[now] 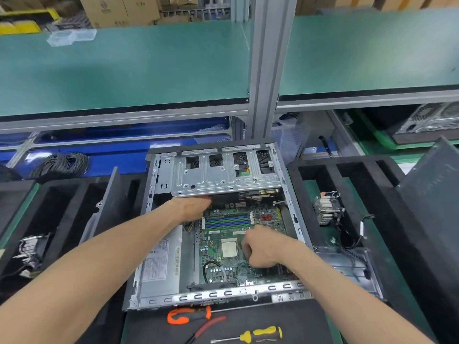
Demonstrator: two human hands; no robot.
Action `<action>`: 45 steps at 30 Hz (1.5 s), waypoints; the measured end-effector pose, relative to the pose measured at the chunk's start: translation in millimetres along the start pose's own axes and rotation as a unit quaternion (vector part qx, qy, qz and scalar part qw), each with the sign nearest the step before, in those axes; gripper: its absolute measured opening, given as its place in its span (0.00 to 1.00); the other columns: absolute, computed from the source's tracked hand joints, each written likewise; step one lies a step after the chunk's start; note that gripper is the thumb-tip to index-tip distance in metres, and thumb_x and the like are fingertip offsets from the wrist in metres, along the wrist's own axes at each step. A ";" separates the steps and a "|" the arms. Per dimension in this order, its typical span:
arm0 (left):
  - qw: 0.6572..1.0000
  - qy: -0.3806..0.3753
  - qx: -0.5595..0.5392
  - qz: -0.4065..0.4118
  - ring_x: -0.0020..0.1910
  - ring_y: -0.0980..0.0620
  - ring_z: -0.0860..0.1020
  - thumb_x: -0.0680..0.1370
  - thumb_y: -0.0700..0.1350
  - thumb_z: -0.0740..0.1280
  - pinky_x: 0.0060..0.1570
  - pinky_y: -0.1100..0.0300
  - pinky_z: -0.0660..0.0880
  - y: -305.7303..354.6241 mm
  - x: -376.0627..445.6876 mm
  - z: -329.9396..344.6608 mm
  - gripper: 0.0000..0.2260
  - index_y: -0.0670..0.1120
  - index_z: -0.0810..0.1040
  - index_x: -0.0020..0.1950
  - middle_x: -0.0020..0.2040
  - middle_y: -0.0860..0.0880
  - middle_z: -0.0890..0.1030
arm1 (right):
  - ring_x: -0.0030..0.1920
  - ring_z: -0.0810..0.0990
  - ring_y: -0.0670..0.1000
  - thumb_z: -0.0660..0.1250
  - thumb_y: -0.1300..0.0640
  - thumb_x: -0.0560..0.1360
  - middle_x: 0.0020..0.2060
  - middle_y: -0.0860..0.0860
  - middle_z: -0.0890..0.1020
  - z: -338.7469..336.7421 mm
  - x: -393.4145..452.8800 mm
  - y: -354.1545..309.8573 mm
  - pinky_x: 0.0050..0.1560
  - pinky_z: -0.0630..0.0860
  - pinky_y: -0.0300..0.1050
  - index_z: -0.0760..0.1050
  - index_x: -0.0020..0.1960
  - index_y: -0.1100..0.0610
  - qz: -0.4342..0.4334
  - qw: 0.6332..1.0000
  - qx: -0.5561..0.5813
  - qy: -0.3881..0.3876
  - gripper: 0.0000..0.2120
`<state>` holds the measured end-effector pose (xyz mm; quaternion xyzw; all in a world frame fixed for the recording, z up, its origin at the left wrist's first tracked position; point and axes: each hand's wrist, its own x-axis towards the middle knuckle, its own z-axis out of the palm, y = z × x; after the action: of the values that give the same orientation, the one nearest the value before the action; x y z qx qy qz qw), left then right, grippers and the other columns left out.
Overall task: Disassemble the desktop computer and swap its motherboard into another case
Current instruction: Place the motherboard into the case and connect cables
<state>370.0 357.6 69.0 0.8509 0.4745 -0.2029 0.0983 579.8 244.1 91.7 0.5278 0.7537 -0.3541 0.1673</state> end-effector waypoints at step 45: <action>0.964 -0.081 -0.253 0.017 0.39 0.48 0.78 0.69 0.33 0.74 0.41 0.56 0.76 100.9 -10.4 35.7 0.08 0.45 0.83 0.41 0.33 0.52 0.76 | 0.42 0.77 0.56 0.75 0.63 0.69 0.38 0.53 0.76 25.4 16.7 -2.5 0.46 0.81 0.52 0.67 0.31 0.54 -0.083 0.981 -0.172 -0.024 0.18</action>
<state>441.6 283.2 39.0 0.7871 0.4860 -0.1431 0.3518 568.0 236.9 64.5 0.4180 0.8405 -0.2438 0.2436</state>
